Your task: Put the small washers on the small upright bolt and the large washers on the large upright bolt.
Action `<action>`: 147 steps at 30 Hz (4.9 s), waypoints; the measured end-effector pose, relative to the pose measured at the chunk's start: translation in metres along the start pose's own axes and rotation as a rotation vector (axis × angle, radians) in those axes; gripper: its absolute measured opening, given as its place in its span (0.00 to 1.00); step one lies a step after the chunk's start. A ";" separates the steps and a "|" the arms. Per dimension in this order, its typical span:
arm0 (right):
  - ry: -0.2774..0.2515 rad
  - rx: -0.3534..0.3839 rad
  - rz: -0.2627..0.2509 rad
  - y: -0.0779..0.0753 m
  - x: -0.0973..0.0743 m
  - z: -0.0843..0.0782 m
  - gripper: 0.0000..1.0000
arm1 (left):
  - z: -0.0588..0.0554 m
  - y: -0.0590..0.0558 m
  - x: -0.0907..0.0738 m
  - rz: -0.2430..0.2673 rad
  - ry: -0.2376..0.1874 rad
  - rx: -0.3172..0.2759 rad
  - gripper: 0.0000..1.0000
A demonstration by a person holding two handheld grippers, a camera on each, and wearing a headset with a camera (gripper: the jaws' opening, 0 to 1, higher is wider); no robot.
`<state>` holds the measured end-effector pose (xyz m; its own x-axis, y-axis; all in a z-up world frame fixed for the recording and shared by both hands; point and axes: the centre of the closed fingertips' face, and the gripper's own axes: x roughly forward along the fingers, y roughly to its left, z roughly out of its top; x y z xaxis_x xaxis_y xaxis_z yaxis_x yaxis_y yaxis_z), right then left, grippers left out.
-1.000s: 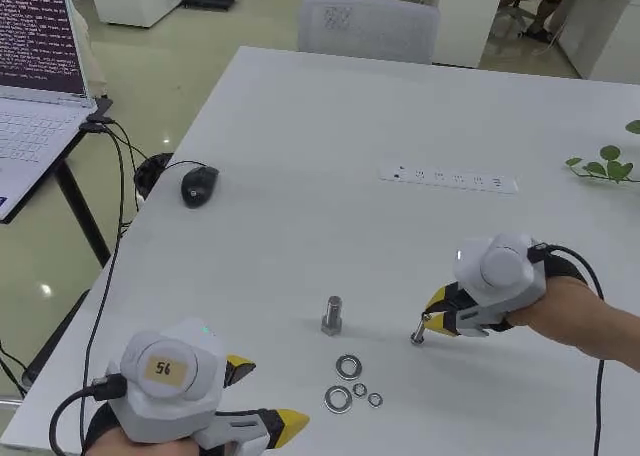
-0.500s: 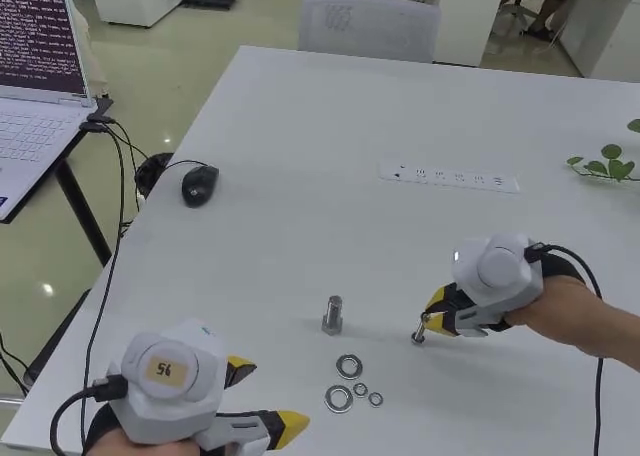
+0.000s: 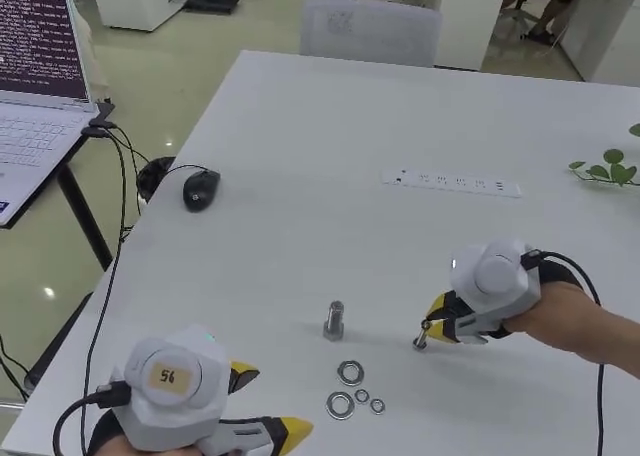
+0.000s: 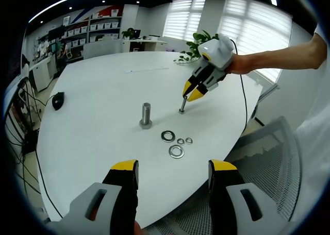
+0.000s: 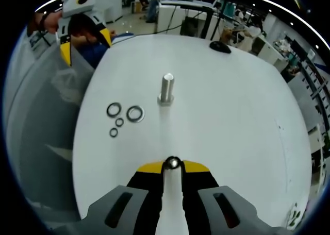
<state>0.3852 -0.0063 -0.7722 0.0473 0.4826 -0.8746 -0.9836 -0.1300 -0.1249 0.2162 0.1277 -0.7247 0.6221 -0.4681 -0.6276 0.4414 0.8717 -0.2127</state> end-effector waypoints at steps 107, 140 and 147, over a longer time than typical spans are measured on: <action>0.016 -0.103 0.170 0.107 0.058 0.028 0.14 | 0.003 -0.007 -0.002 0.004 -0.015 0.011 0.53; 0.065 -0.370 0.256 0.109 0.058 0.025 0.15 | 0.000 -0.002 -0.004 0.015 -0.013 0.001 0.53; 0.033 -0.283 0.219 0.108 0.057 0.025 0.15 | 0.001 -0.004 -0.003 0.010 -0.012 0.002 0.53</action>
<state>0.2777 0.0293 -0.8238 -0.1488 0.3891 -0.9091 -0.8841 -0.4642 -0.0540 0.2131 0.1249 -0.7213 0.6345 -0.4612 -0.6203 0.4365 0.8761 -0.2049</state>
